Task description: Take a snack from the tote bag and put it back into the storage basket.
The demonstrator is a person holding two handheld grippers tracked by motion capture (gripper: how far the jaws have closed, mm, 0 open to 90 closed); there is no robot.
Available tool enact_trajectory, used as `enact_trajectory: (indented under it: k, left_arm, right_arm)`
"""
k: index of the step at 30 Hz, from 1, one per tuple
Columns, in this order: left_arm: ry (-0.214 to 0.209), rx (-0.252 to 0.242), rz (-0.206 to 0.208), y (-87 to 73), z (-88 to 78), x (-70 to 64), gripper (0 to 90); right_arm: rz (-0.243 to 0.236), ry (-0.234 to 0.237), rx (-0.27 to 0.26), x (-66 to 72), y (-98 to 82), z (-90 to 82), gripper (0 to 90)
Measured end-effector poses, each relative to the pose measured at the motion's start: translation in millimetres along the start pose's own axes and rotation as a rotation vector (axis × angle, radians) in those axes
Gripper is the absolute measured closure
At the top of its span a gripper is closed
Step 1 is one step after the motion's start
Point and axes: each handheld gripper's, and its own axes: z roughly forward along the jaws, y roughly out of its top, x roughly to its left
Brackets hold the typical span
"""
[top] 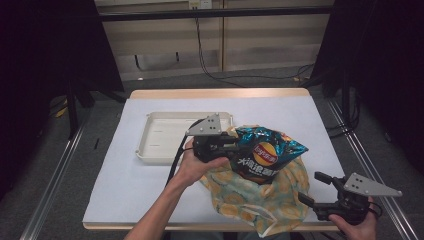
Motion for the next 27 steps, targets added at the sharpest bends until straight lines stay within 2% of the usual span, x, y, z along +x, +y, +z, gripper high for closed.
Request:
enact_trajectory:
  k: [3, 7, 10, 12, 15, 22, 27]
  left_arm:
    - [0.010, -0.003, -0.013, -0.2, -0.7, 0.5, 79.4]
    - [0.007, -0.036, -0.039, -0.2, -3.9, 2.4, 80.0]
    - [0.018, -0.044, -0.042, 2.4, -7.6, 3.7, 80.3]
    - [0.019, -0.083, -0.055, 6.9, -13.0, 4.6, 80.7]
    - [0.028, -0.104, -0.066, 10.2, -16.8, 4.7, 80.9]
    - [0.030, -0.138, -0.066, 16.5, -18.1, 4.8, 81.4]
    - [0.029, -0.147, -0.059, 30.1, -14.9, 0.4, 82.0]
  right_arm:
    - [0.001, -0.002, -0.003, 0.0, 0.1, -0.7, 10.1]
    - [0.004, -0.001, -0.006, -0.6, 0.0, -0.7, 10.1]
    - [0.003, 0.001, -0.007, -0.6, 0.1, -0.7, 10.0]
    - [0.005, 0.000, -0.008, -1.0, 0.2, -0.9, 10.0]
    - [0.007, -0.003, -0.013, -1.0, 0.3, -1.4, 10.0]
    - [0.013, -0.010, -0.020, -2.1, 0.3, -2.5, 9.0]
    - [0.013, -0.011, -0.025, -2.1, 0.7, -3.5, 9.0]
